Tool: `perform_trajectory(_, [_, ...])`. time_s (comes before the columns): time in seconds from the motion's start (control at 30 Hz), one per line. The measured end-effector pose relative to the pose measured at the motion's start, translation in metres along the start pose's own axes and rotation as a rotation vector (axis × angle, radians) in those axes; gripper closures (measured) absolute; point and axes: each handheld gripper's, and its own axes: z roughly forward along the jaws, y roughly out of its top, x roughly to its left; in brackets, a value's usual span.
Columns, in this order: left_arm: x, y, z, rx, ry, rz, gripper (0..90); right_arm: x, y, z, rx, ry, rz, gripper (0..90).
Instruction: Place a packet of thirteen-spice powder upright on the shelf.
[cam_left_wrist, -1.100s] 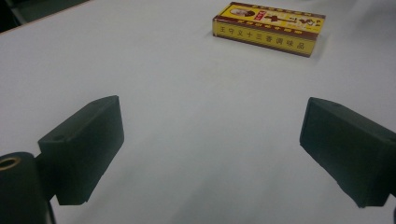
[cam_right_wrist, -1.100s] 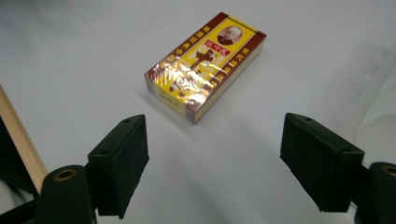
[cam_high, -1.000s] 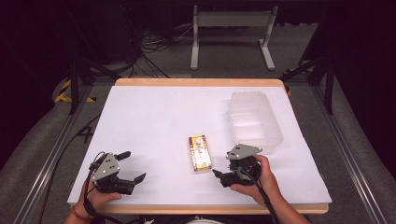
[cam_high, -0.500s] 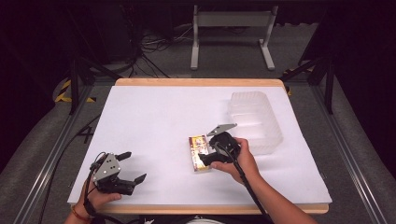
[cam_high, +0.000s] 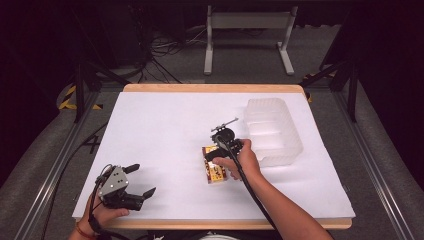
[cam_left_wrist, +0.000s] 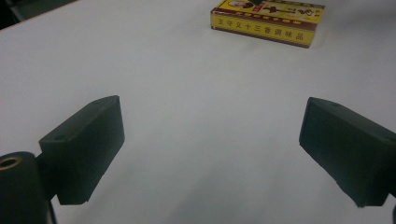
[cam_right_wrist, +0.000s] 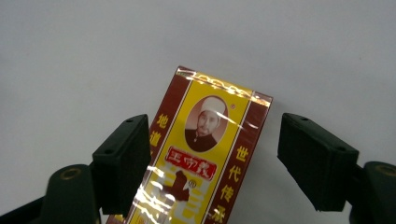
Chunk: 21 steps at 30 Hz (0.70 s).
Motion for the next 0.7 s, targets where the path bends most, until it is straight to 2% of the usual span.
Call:
perform_trajectory(0.07, [0.0, -0.001, -0.001, 0.002, 0.001, -0.002, 7.5, 0.001, 0.004, 0.004, 0.027, 0.022, 0.032, 25.4])
perform_trajectory(0.1, [0.0, -0.001, -0.001, 0.003, 0.0, 0.0, 7.5, 0.001, 0.006, 0.006, 0.039, 0.021, 0.028, 24.7])
perform_trajectory(0.37, [-0.002, -0.002, -0.003, 0.005, 0.007, 0.003, 7.5, 0.008, 0.018, 0.018, 0.07, -0.038, 0.043, 23.0])
perform_trajectory(0.47, [-0.002, -0.002, -0.003, 0.004, 0.006, 0.007, 7.5, 0.008, 0.02, 0.026, 0.096, -0.048, 0.049, 22.4])
perform_trajectory(0.7, [-0.002, -0.001, -0.001, 0.008, 0.003, 0.01, 7.6, 0.011, 0.022, 0.036, 0.119, -0.078, 0.062, 22.9])
